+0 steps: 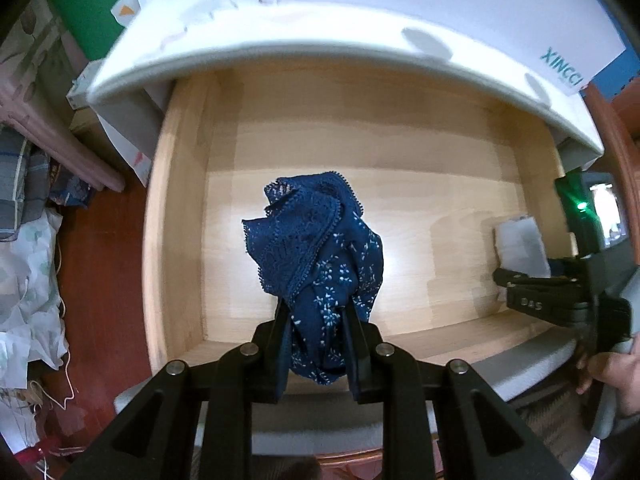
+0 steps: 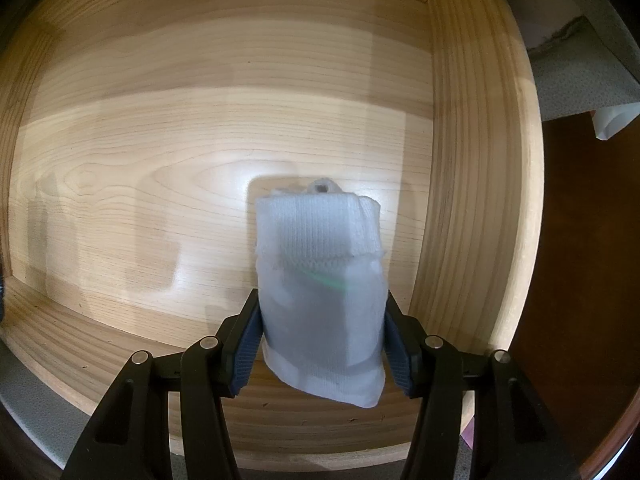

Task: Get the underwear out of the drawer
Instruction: 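Lift the navy floral garment with the left tool over the box, then open the left tool in the box and return it above the drawer, then lift the white sock with the right tool and carry it over the box, then open the right tool in the box and return it above the drawer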

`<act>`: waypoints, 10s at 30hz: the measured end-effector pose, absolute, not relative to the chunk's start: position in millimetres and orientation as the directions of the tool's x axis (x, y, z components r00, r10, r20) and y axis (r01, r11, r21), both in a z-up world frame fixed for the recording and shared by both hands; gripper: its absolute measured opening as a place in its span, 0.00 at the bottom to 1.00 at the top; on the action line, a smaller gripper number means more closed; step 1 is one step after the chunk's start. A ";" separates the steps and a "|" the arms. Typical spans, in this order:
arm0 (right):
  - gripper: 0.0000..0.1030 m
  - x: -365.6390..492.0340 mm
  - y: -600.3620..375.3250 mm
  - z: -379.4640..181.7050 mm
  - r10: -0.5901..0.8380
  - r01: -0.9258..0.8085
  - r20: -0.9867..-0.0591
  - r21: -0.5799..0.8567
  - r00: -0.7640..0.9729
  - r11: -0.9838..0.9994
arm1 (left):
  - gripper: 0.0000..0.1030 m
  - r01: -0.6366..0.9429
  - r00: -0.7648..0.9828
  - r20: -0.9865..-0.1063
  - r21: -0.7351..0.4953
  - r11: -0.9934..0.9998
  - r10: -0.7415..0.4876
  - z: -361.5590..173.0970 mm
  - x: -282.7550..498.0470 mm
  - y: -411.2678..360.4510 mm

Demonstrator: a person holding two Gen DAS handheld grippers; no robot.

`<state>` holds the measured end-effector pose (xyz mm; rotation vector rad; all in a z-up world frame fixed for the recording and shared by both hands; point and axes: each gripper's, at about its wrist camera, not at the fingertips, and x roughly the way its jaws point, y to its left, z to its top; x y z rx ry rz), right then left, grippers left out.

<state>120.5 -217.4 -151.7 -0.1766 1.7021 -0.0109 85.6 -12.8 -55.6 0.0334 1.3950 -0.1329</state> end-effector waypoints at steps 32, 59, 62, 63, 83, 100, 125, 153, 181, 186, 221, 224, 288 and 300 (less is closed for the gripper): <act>0.52 120.9 -214.8 -152.3 -0.126 -0.111 -0.984 -0.112 -0.129 0.988 | 0.21 0.186 0.565 -0.814 -0.031 0.982 -0.133 175.9 117.6 -3.7; 0.52 122.4 -221.1 -156.1 -0.117 -0.108 -0.985 -0.104 -0.125 0.989 | 0.21 0.181 0.497 -0.865 0.024 0.983 -0.070 113.3 246.8 -54.3; 0.52 123.0 -221.3 -156.4 -0.117 -0.109 -0.985 -0.104 -0.125 0.989 | 0.21 0.171 0.480 -0.875 0.019 0.985 -0.067 103.6 253.7 -55.8; 0.52 123.1 -221.3 -156.5 -0.118 -0.109 -0.985 -0.104 -0.125 0.989 | 0.22 0.173 0.478 -0.876 0.026 0.985 -0.061 100.4 254.4 -57.2; 0.52 123.5 -219.8 -156.8 -0.120 -0.109 -0.985 -0.107 -0.126 0.988 | 0.56 0.225 0.504 -0.862 0.079 0.971 -0.047 118.4 228.5 -60.6; 0.52 125.9 -221.4 -155.7 -0.124 -0.110 -0.984 -0.110 -0.128 0.988 | 0.56 0.261 0.483 -0.874 0.087 0.961 -0.052 123.2 172.1 -20.6; 0.51 126.0 -219.0 -153.2 -0.133 -0.108 -0.982 -0.119 -0.131 0.987 | 0.56 0.117 0.385 -0.923 0.062 0.991 0.013 -24.8 81.2 17.3; 0.48 124.8 -224.7 -145.7 -0.139 -0.100 -0.982 -0.127 -0.130 0.987 | 0.56 0.010 0.439 -0.898 0.040 0.999 0.031 -30.9 73.6 29.1; 0.46 110.6 -264.7 -97.7 -0.079 -0.090 -0.996 -0.082 0.031 0.993 | 0.56 0.008 0.444 -0.896 0.033 0.999 0.026 -30.3 74.1 33.9; 0.45 99.9 -275.1 -82.6 -0.070 -0.113 -0.994 -0.079 0.082 0.990 | 0.56 0.010 0.444 -0.896 0.029 1.000 0.022 -30.7 74.1 33.0; 0.46 105.0 -265.7 109.7 0.071 -0.130 -0.915 0.021 0.397 0.991 | 0.56 0.002 0.454 -0.891 0.040 0.999 0.035 -30.0 72.4 30.9; 0.46 118.6 -259.3 127.5 0.069 -0.127 -0.901 0.015 0.429 0.992 | 0.56 0.000 0.457 -0.889 0.041 0.999 0.037 -29.4 71.5 31.3; 0.79 172.0 -227.5 129.7 0.085 -0.115 -0.817 0.023 0.570 0.993 | 0.56 -0.007 0.483 -0.874 0.060 0.998 0.056 -24.4 63.2 32.2; 0.89 75.1 -262.8 44.0 0.062 -0.078 -0.867 0.026 0.494 0.997 | 0.56 -0.022 0.515 -0.855 0.064 0.998 0.066 -15.6 57.3 31.9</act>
